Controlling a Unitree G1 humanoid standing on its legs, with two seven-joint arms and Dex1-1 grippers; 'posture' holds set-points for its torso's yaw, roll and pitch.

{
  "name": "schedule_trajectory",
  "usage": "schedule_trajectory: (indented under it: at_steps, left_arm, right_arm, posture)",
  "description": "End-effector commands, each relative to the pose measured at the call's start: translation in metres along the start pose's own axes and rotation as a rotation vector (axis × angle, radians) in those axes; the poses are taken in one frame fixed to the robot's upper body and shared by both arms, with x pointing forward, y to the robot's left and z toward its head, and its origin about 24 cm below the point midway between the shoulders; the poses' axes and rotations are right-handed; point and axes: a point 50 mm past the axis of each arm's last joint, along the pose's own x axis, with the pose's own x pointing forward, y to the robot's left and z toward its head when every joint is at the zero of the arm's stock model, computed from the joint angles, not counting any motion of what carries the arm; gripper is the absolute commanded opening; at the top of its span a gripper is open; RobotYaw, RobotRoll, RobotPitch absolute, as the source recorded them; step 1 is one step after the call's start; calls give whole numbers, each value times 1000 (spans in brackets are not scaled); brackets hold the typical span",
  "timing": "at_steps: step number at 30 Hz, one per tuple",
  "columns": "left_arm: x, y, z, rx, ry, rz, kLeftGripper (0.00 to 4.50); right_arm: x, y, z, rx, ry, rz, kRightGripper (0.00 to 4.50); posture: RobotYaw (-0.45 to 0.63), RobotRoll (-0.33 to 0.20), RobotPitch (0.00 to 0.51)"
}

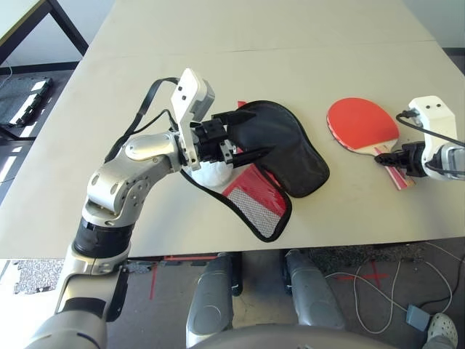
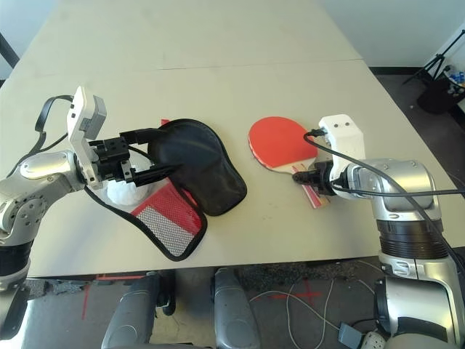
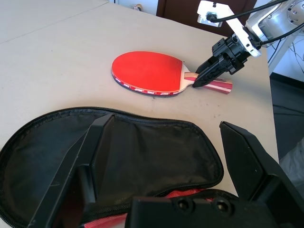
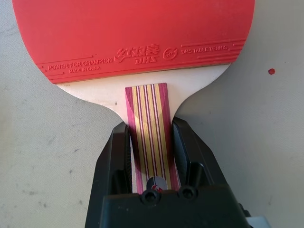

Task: Store the ping-pong paddle in its case and zip it.

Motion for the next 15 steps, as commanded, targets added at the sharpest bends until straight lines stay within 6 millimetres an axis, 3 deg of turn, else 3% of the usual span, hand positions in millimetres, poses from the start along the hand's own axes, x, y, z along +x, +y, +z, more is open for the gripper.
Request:
schedule_trajectory:
  at_steps: [1,9,15]
  left_arm:
    - [2,-1,-3,-1,9,-12,4500]
    - [2,-1,-3,0,10,-13,4500]
    - [3,0,-4,0,11,-12,4500]
  right_arm:
    - [3,0,-6,13,5,4,1249]
    - [-5,8,19,-69,-161,4,1249]
    - [-9,35,40,-141,-283,64,1231]
  posture:
    - [7,0,239]
    - [5,0,238]
    - [9,0,237]
